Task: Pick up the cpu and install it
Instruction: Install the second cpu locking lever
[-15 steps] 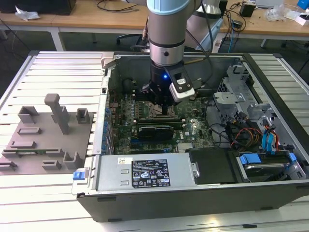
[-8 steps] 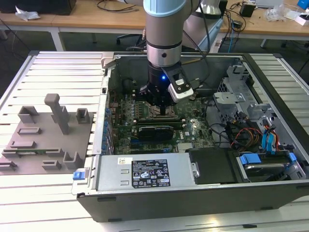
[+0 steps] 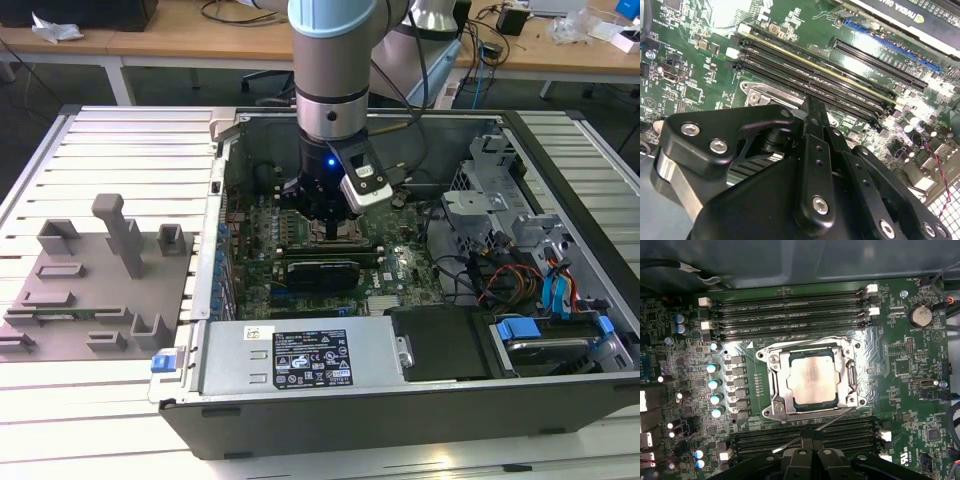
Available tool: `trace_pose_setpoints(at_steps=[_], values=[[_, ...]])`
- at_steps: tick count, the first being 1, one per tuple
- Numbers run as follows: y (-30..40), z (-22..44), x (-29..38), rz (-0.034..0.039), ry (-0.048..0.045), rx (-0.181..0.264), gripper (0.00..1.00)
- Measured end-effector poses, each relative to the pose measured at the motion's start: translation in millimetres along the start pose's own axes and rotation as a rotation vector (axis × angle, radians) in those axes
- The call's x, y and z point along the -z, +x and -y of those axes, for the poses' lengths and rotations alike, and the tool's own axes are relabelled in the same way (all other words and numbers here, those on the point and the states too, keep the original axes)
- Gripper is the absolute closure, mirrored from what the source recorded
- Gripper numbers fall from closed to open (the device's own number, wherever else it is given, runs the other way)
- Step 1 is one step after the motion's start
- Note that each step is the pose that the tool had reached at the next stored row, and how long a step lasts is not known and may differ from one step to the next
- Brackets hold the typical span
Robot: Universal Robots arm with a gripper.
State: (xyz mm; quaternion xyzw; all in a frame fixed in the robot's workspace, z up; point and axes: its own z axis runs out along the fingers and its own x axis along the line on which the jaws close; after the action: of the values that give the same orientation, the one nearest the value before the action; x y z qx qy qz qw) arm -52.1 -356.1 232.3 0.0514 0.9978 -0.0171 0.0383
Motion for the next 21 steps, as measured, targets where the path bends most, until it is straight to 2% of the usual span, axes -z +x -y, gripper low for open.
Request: trace_pose_setpoints(at_steps=[4, 15, 18, 21], values=[[2.2, 0.1, -1.0, 0.0001, -0.0037, 0.0, 0.89], [3.9, 0.3, -1.2, 0.0001, -0.004, -0.001, 0.89], [6.0, 0.5, -3.4, -0.0005, -0.011, 0.001, 0.89], [6.4, 0.5, -4.5, -0.0006, -0.0119, 0.002, 0.89]])
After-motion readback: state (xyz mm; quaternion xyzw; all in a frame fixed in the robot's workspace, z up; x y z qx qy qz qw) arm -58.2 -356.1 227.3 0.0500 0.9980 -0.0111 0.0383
